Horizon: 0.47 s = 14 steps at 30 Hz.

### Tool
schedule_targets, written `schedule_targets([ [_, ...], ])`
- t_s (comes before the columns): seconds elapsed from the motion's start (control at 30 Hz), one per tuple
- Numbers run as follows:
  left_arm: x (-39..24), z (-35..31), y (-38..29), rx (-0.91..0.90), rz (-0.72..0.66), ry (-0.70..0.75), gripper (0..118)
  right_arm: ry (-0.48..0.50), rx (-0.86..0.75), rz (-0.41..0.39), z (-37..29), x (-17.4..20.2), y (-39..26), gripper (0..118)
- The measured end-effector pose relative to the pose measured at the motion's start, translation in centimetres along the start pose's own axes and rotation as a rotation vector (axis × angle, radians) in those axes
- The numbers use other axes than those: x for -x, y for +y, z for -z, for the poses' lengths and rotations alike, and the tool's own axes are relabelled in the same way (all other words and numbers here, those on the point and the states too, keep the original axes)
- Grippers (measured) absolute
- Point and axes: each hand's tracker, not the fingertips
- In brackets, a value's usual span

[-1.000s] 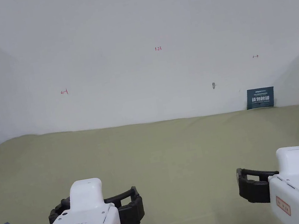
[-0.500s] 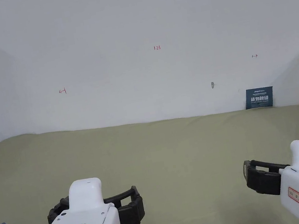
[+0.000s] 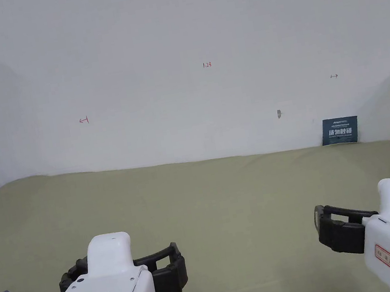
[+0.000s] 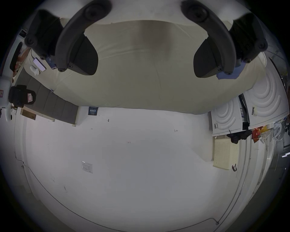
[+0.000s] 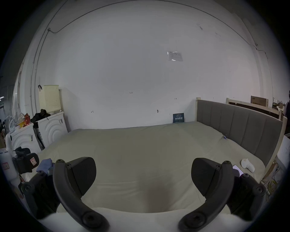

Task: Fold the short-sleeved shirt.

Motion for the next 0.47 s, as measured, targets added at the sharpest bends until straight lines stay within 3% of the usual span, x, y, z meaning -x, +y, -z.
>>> schedule_targets([
  [0.13,0.0,0.0,0.0,0.005,-0.004,-0.003,118,-0.018,0.016,-0.025,0.2,0.3,0.3,118],
  [0.27,-0.1,0.0,-0.1,0.009,0.0,-0.006,118,-0.005,0.03,0.038,0.4,-0.3,0.3,118],
  [0.47,-0.2,0.1,-0.2,0.012,0.002,-0.007,118,0.002,-0.01,0.026,0.1,-0.9,-0.1,118],
])
